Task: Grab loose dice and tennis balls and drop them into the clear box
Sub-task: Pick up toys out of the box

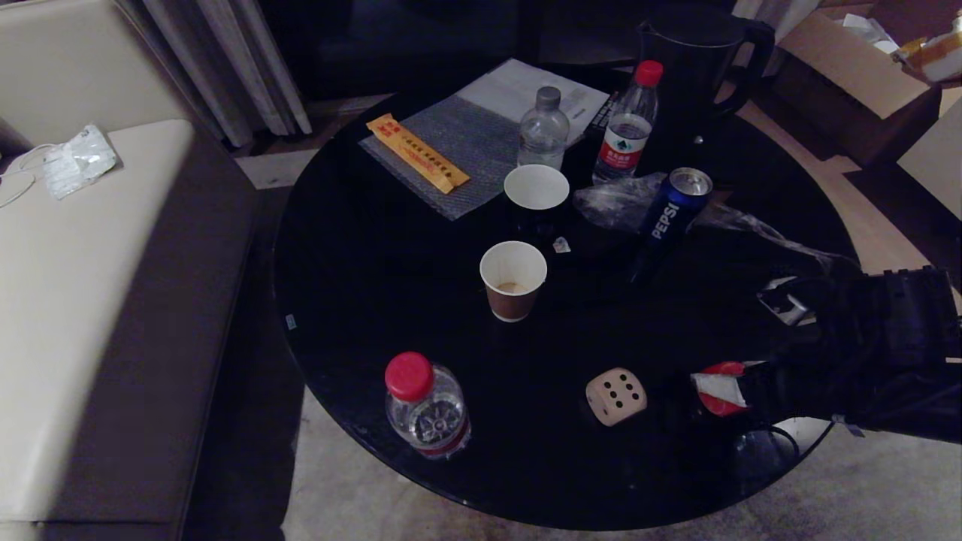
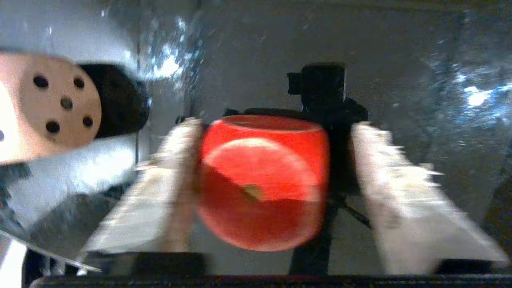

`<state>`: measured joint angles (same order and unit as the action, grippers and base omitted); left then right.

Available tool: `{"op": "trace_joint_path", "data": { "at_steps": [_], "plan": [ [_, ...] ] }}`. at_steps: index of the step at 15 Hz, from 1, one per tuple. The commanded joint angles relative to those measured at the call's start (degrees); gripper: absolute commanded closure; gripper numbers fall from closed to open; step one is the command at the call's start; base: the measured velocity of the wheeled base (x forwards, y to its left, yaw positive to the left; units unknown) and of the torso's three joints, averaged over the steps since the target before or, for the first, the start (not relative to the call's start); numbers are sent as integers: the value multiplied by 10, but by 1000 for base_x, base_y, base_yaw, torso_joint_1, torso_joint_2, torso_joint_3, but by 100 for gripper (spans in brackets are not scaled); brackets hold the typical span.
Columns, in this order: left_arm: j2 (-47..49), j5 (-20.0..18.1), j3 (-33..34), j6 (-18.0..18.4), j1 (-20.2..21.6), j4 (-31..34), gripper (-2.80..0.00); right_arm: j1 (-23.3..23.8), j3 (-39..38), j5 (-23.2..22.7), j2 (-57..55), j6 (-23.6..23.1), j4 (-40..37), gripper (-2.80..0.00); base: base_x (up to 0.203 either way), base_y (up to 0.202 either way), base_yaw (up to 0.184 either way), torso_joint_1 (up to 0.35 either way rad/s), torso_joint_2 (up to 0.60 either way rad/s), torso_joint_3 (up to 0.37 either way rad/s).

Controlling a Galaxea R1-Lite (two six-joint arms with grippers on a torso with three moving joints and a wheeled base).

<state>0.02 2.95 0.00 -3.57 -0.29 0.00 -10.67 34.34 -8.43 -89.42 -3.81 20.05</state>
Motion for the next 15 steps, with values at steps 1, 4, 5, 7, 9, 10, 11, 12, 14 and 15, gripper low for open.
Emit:
{"op": "trace_joint_path", "data": {
  "at_steps": [1,4,5,7,9,10,11,12,14,15],
  "plan": [
    [1,0,1,0,0,0,0,-1,-6,-1,-1,-14,0,0,0,0,0,0,0,0],
    [1,0,1,0,0,0,0,0,-13,1,9,-19,-1,0,0,0,0,0,0,0],
    [1,0,1,0,0,0,0,2,-14,6,17,-19,-2,0,0,0,0,0,0,0],
    [1,0,1,0,-1,0,0,2,-24,35,34,-18,-2,0,0,0,0,0,0,0],
    [1,0,1,0,-1,0,0,1,-37,39,38,-20,-1,0,0,0,0,0,0,0],
    [1,0,1,0,0,0,0,-1,-38,39,37,-22,0,0,0,0,0,0,0,0],
    [1,0,1,0,0,0,0,-1,-39,40,39,-23,0,0,0,0,0,0,0,0],
    [1,0,1,0,0,0,0,-1,-39,40,39,-29,1,0,0,0,0,0,0,0],
    [1,0,1,0,0,0,0,-2,-44,40,39,-33,6,-119,0,0,0,0,0,0],
    [1,0,1,0,0,0,0,-2,-46,41,39,-35,4,-280,0,0,0,0,0,0]
  ]
}}
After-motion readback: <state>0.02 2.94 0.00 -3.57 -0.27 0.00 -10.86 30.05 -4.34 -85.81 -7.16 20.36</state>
